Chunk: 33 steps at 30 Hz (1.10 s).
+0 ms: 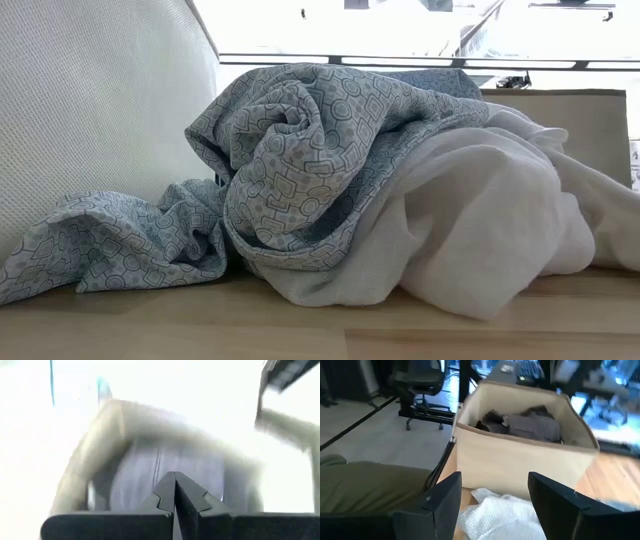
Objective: Sort clothes
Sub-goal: Put the blue patterned shirt into the top laundry organizer
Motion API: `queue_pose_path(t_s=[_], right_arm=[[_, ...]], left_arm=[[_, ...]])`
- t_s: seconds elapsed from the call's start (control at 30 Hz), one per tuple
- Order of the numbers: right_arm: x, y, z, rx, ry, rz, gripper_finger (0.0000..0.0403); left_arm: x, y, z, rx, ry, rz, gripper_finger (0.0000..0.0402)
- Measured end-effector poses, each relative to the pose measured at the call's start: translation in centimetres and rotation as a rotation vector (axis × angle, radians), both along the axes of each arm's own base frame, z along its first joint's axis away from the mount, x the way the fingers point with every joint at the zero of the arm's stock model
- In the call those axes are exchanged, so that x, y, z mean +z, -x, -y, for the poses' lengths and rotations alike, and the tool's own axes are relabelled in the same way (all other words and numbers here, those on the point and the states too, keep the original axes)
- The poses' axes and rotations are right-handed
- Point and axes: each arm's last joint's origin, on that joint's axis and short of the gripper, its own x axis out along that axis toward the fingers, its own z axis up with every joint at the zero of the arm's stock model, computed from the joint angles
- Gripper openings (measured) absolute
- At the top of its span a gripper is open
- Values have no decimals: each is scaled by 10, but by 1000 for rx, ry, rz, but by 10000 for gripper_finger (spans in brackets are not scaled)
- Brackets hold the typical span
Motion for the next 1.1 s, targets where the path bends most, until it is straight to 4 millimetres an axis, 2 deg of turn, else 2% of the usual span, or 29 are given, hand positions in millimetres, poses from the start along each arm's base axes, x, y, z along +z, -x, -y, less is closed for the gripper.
queue_pose_path(t_s=[0.17, 0.3, 0.5, 0.67, 0.77, 0.9, 0.97, 1.03, 1.1], right_arm=[[-9, -13, 25, -70, -79, -153, 220], [-36, -42, 44, -123, -85, -281, 220], [-108, -90, 56, -33, -19, -521, 220], [-164, -111, 68, -80, -5, -685, 214], [-185, -118, 71, -70, -16, -743, 178], [-192, -120, 72, -49, -20, -765, 81], [-186, -118, 73, -33, -26, -758, 28], [-174, -113, 70, -21, -24, -742, 16], [-153, -105, 67, -13, -33, -693, 26]], left_arm=[[14, -24, 18, -21, -209, 360, 0], [9, -49, 37, -17, -331, 466, 0], [-23, -86, 62, 40, -433, 490, 0], [-65, -115, 70, 179, -500, 455, 0], [-86, -131, 71, 252, -521, 441, 0], [-102, -143, 72, 269, -544, 413, 0], [-104, -143, 72, 265, -547, 408, 0], [-102, -141, 74, 262, -542, 416, 0], [-98, -137, 75, 253, -542, 423, 0]])
